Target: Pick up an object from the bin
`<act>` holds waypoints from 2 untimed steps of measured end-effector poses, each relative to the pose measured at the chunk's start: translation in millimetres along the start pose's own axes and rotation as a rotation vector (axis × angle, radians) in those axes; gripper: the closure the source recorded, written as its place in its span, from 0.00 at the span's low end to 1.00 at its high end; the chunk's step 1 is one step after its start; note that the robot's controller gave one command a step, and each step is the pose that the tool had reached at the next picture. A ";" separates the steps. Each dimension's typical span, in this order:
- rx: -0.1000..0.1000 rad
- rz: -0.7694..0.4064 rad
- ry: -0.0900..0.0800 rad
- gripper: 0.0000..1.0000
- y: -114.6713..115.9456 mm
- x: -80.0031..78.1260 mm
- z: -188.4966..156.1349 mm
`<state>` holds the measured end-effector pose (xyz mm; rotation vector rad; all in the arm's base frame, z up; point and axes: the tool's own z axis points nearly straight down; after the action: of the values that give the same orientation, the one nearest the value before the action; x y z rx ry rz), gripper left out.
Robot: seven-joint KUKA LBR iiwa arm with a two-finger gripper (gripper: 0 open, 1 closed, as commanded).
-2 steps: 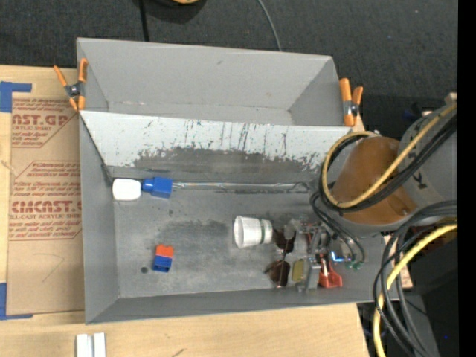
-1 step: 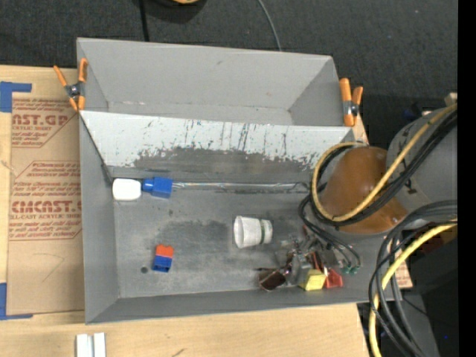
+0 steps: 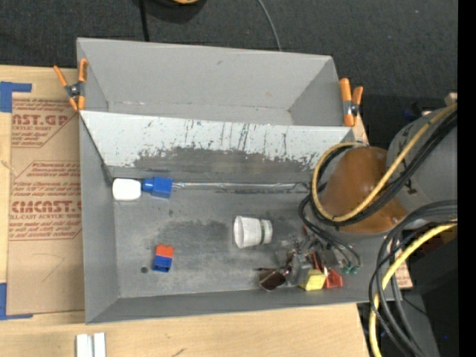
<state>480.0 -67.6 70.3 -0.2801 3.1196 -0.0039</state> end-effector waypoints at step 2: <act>0.000 -0.076 -0.001 1.00 9.9 -2.2 -98.8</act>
Offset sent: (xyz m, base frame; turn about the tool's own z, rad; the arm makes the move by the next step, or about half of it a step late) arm 0.0000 0.0000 0.0000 0.0000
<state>479.4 -57.3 169.0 -0.3984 3.1061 -0.0042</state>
